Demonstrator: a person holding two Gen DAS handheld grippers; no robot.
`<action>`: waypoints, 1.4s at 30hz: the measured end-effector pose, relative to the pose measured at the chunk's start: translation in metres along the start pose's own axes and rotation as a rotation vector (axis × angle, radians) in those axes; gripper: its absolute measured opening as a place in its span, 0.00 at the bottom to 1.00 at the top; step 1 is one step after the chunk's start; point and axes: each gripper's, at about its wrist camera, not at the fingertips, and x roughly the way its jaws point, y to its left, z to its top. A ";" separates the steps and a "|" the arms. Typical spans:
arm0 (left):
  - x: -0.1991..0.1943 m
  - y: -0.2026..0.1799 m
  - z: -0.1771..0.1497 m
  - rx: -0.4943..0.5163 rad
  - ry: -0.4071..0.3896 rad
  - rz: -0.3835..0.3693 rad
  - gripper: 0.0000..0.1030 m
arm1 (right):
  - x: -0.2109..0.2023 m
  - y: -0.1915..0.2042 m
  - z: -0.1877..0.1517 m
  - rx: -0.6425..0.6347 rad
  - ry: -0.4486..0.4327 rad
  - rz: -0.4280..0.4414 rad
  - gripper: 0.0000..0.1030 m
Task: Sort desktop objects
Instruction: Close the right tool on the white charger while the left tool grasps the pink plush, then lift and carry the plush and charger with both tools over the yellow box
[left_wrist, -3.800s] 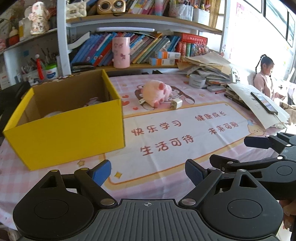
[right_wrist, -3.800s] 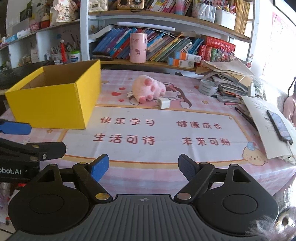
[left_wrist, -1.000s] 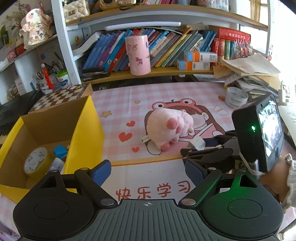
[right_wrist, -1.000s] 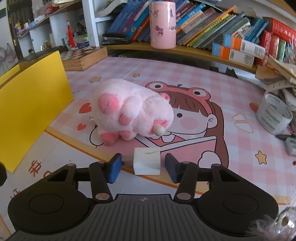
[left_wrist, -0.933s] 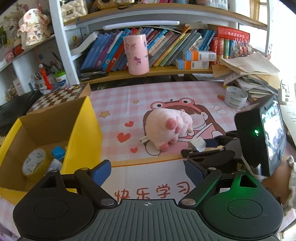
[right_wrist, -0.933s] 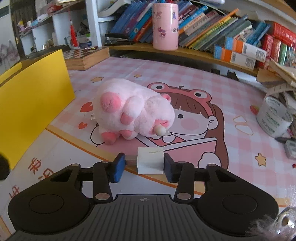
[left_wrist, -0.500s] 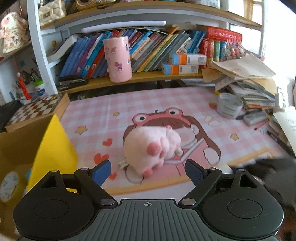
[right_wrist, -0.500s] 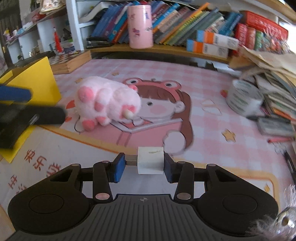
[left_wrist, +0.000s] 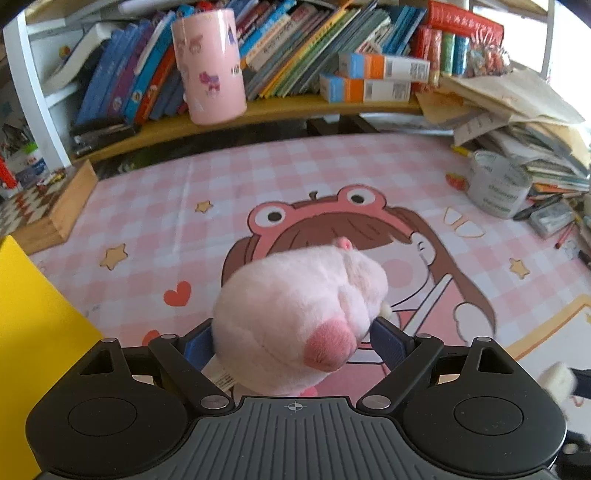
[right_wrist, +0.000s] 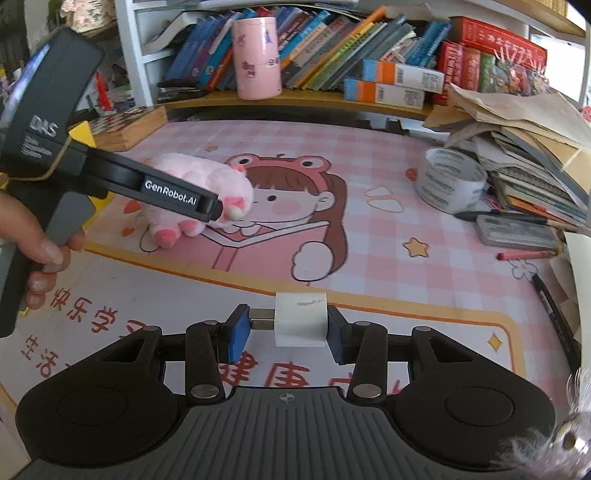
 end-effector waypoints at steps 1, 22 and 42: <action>0.003 0.000 0.000 0.005 0.007 0.002 0.87 | 0.000 -0.001 0.000 0.004 0.003 -0.004 0.39; -0.070 0.010 -0.030 -0.070 -0.088 -0.035 0.55 | -0.006 0.004 -0.001 -0.006 0.002 0.016 0.39; -0.171 0.044 -0.113 -0.250 -0.156 -0.179 0.55 | -0.059 0.046 -0.011 0.035 -0.019 0.012 0.39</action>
